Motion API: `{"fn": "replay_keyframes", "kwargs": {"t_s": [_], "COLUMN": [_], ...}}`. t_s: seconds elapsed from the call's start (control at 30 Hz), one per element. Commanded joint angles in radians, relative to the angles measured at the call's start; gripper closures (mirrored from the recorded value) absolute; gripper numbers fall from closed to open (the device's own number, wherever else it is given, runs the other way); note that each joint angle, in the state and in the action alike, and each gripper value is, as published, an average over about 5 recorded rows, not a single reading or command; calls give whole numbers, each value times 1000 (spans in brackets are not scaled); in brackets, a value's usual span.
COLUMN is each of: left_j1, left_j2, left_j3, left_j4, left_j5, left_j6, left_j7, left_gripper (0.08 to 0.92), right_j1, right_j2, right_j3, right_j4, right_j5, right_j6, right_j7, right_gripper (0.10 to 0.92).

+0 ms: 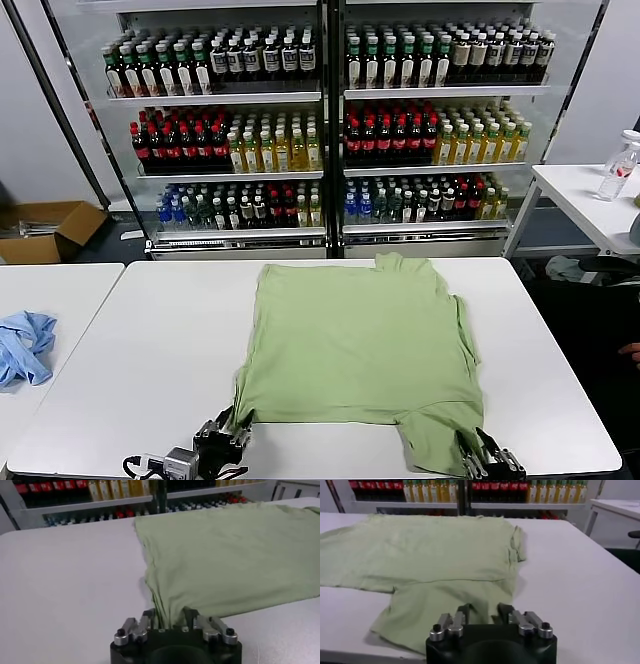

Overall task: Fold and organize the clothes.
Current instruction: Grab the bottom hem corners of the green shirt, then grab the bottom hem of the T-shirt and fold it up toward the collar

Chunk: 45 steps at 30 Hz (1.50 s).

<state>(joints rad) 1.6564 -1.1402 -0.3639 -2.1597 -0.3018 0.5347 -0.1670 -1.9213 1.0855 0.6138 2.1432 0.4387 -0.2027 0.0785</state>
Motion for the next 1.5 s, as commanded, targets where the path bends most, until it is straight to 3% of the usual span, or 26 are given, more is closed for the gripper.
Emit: {"fn": "replay_keyframes", "kwargs": {"t_s": [0.03, 0.17, 0.33, 0.77, 0.9, 1.07, 1.17, 1.37, 1.5], "left_j1": [-4, 3, 121, 538, 410, 44, -111, -278, -331], "left_j2": [3, 28, 90, 168, 191, 168, 140, 158, 157], "left_j3": [-1, -34, -88, -242, -274, -197, -142, -68, -48], "left_j4": [2, -39, -132, -346, -371, -205, -94, 102, 158], "left_j5": [6, 5, 7, 40, -9, -136, -160, -159, -180], "left_j6": [-10, -31, -36, -45, -53, -19, -19, -63, -69], "left_j7": [15, 33, 18, -48, -53, -7, 11, 44, 56], "left_gripper": [674, 787, 903, 916, 916, 916, 916, 916, 916], "right_j1": [18, 7, -112, -359, -195, 64, 203, 364, 393], "right_j2": [1, -12, -44, -55, -55, -69, -77, -76, -69], "right_j3": [-4, 29, 89, 112, 107, 61, 27, -59, -87], "right_j4": [9, 76, 174, 266, 298, 217, 155, 28, -12], "right_j5": [23, 58, 63, -83, -9, 60, 79, 62, 50], "right_j6": [-2, 0, -9, 51, 14, -49, -88, -133, -145], "right_j7": [-3, -29, -92, -121, -89, -33, -2, 33, 42], "right_gripper": [821, 909, 916, 916, 916, 916, 916, 916, 916]}}
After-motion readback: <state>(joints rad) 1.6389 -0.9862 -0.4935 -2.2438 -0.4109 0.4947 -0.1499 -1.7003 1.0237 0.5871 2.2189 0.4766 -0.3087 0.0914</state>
